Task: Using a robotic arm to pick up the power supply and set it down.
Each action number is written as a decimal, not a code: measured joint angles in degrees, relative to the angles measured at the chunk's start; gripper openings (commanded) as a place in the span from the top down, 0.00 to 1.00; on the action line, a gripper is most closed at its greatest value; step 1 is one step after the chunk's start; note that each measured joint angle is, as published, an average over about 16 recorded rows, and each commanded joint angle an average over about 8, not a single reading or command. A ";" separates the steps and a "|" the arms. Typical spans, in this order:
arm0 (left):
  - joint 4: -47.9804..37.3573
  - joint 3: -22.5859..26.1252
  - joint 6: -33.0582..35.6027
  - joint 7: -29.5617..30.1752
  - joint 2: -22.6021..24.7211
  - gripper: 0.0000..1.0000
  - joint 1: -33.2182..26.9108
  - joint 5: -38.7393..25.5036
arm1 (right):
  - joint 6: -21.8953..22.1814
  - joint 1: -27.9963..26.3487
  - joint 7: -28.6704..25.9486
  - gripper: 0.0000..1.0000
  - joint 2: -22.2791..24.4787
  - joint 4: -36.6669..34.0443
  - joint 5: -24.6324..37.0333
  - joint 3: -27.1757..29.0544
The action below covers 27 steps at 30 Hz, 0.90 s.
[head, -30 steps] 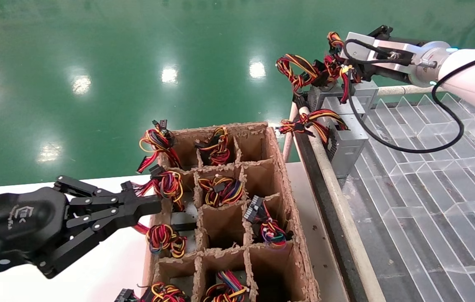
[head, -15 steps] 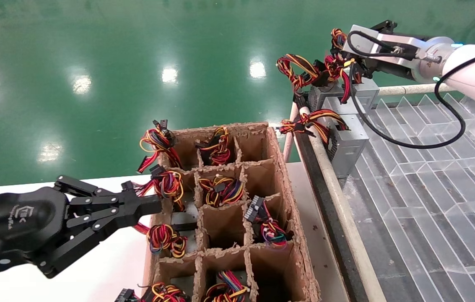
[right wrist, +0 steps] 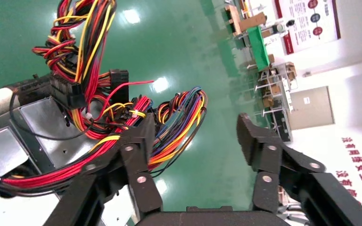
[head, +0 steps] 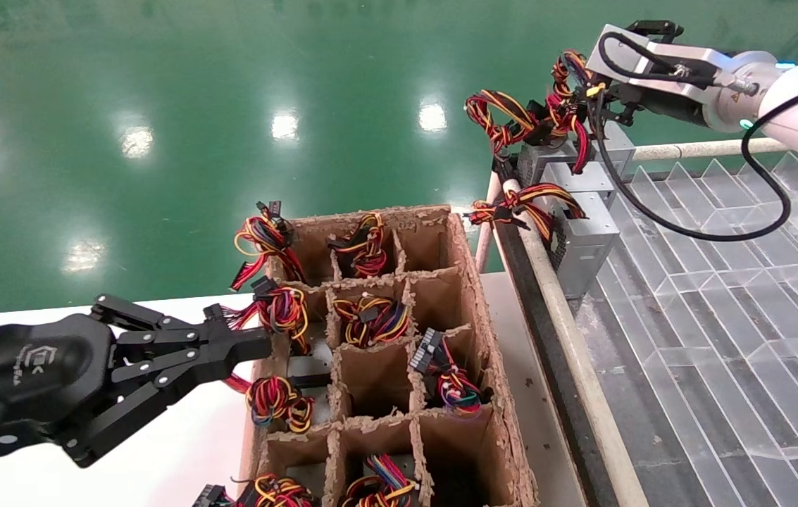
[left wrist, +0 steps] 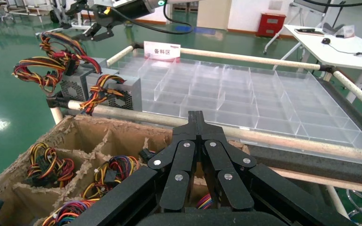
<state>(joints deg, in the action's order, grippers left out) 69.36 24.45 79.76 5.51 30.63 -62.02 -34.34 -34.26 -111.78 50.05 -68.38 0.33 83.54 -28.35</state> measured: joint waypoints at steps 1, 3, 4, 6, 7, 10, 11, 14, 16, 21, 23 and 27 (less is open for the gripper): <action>0.00 0.00 0.00 0.00 0.00 1.00 0.00 0.00 | -0.14 0.07 0.00 0.00 0.10 0.05 -0.24 0.17; 0.00 0.00 0.00 0.00 0.00 1.00 0.00 0.00 | -0.42 0.24 -0.04 0.00 0.30 0.20 -0.71 0.48; 0.00 0.00 0.00 0.00 0.00 1.00 0.00 0.00 | -0.62 0.38 -0.13 0.00 0.44 0.37 -0.95 0.62; 0.00 0.00 0.00 0.00 0.00 1.00 0.00 0.00 | -1.12 0.81 -0.44 0.00 0.79 0.93 -1.52 0.92; 0.00 0.00 0.00 0.00 0.00 1.00 0.00 0.00 | -1.43 1.11 -0.70 0.00 1.02 1.33 -1.86 1.07; 0.00 0.00 0.00 0.00 0.00 1.00 0.00 0.00 | -2.61 2.26 -1.91 0.00 1.84 2.91 -3.12 1.62; 0.00 0.00 0.00 0.00 0.00 1.00 0.00 0.00 | -3.09 2.73 -2.46 0.00 2.16 3.58 -3.60 1.81; 0.00 0.00 0.00 0.00 0.00 1.00 0.00 0.00 | -4.79 4.42 -4.48 0.00 3.27 5.97 -5.11 2.32; 0.00 0.00 0.00 0.00 0.00 1.00 0.00 0.00 | -6.17 5.75 -6.15 0.00 4.17 7.94 -6.20 2.62; 0.00 0.00 0.00 0.00 0.00 1.00 0.00 0.00 | -10.27 9.73 -11.09 0.00 6.81 13.85 -9.32 3.45; 0.00 0.00 0.00 0.00 0.00 1.00 0.00 0.00 | -11.95 11.39 -13.13 0.00 7.89 16.28 -10.65 3.81; 0.00 0.00 0.00 0.00 0.00 1.00 0.00 0.00 | -15.36 14.74 -17.24 0.00 10.09 21.19 -13.32 4.55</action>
<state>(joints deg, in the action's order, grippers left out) 69.36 24.45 79.76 5.51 30.63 -62.02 -34.34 -49.61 -97.04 32.82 -58.29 21.52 70.21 -23.81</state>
